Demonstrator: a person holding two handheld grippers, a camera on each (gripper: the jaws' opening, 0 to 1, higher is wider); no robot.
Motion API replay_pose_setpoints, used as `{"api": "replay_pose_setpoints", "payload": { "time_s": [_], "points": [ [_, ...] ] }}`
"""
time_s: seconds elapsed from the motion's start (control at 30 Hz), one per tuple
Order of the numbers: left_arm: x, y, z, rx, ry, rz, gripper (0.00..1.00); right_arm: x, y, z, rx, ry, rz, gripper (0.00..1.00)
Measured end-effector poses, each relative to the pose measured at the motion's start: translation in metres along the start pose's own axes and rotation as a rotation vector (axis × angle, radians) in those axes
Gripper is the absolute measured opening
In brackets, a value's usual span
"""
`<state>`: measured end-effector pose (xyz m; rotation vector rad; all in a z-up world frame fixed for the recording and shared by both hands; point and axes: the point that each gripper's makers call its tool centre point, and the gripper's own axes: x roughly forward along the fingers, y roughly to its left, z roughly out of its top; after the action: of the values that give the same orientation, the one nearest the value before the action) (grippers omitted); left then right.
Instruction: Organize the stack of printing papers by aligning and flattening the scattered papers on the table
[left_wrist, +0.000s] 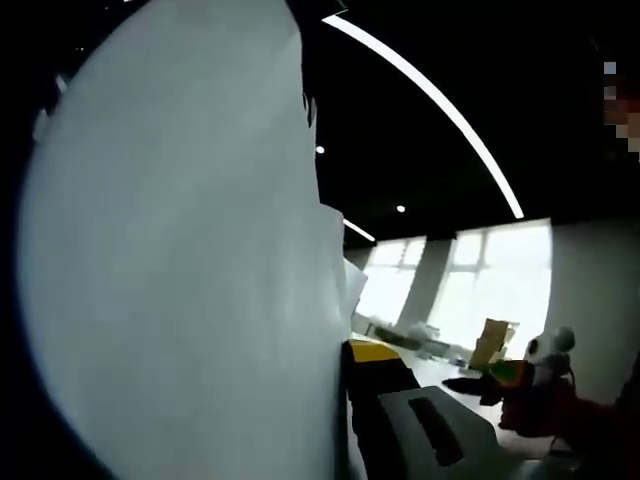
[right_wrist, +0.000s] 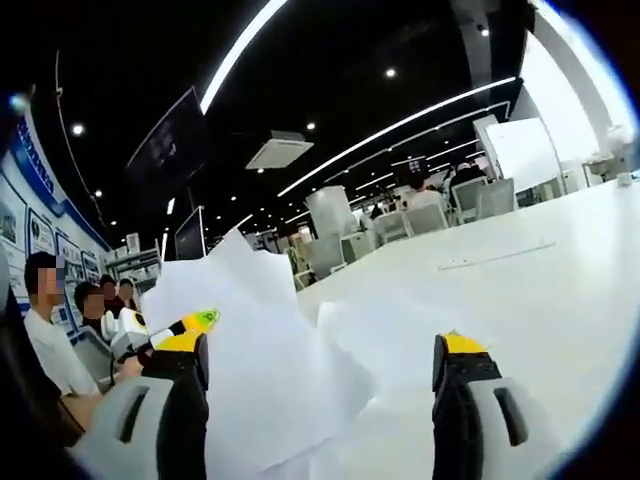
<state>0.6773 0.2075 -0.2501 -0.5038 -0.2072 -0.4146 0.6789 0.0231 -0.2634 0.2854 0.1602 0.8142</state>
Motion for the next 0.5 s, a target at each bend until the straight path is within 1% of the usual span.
{"api": "replay_pose_setpoints", "payload": {
  "time_s": [0.13, 0.27, 0.4, 0.5],
  "points": [
    [0.0, 0.0, 0.0, 0.002, -0.003, 0.003, 0.07, -0.003, 0.001, 0.002, 0.006, 0.009, -0.001, 0.9],
    [0.0, 0.001, 0.001, 0.0, -0.005, 0.003, 0.07, -0.004, 0.005, 0.003, 0.015, 0.038, 0.002, 0.9],
    [0.0, 0.001, 0.0, 0.0, -0.004, 0.003, 0.07, -0.005, 0.011, 0.006, -0.003, 0.042, 0.015, 0.9],
    [0.0, 0.0, 0.0, 0.0, -0.005, 0.003, 0.07, -0.005, 0.014, 0.005, -0.005, 0.059, 0.029, 0.9]
  ]
}}
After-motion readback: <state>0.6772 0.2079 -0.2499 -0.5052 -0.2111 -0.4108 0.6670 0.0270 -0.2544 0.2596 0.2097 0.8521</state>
